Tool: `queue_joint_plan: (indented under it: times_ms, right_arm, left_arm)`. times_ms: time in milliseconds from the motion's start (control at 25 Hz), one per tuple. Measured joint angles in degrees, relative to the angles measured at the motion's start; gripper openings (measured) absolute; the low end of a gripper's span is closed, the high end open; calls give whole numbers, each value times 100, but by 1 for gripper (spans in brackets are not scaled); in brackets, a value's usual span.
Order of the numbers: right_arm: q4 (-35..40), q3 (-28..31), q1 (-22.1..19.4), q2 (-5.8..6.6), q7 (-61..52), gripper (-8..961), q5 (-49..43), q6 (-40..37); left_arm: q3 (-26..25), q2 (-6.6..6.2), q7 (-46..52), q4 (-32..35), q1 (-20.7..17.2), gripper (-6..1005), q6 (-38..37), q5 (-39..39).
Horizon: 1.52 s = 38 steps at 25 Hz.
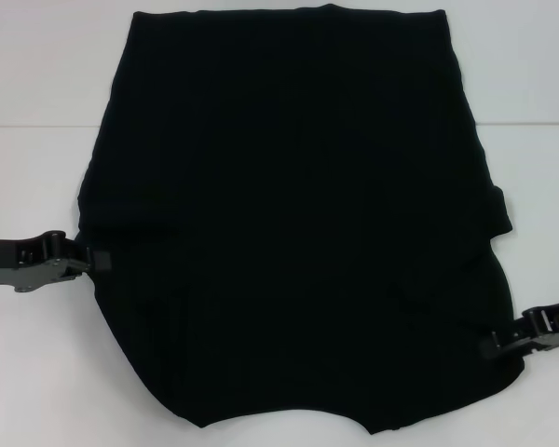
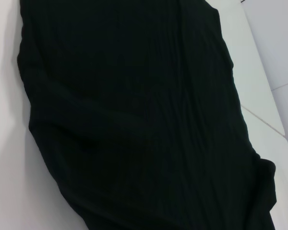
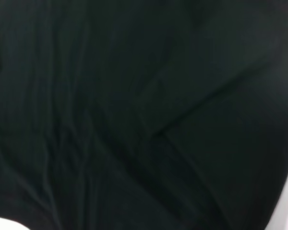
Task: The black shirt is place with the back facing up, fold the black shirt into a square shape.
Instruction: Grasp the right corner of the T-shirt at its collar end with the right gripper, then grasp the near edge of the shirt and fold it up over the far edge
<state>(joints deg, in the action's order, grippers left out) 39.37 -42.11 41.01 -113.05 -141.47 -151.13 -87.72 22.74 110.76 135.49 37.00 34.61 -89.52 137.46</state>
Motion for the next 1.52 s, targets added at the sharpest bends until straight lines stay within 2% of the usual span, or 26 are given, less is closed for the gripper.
queue_joint_plan:
  times_ms: [200,400,840,1160,1360,1520]
  right_arm:
    - [0,-14,62,-99,23,624,-15,25]
    - [49,0,25,-83,2,623,20,-67]
    - [50,4,32,-55,-7,191,2,-105]
    - [69,-37,-5,-20,-12,51,-5,-259]
    - [227,2,-149,76,-72,58,-5,-759]
    - [621,-44,-334,42,-204,64,-31,-1218]
  left_arm:
    - [-7,3,17,0,-7,28,4,-1]
    - [-8,-3,41,0,-8,28,6,-7]
    - [-6,6,48,0,-7,27,5,-9]
    - [31,-1,-4,0,-12,26,-122,9]
    - [318,-72,-54,22,2,26,-648,65]
    - [515,-89,-54,51,-1,26,-1144,178]
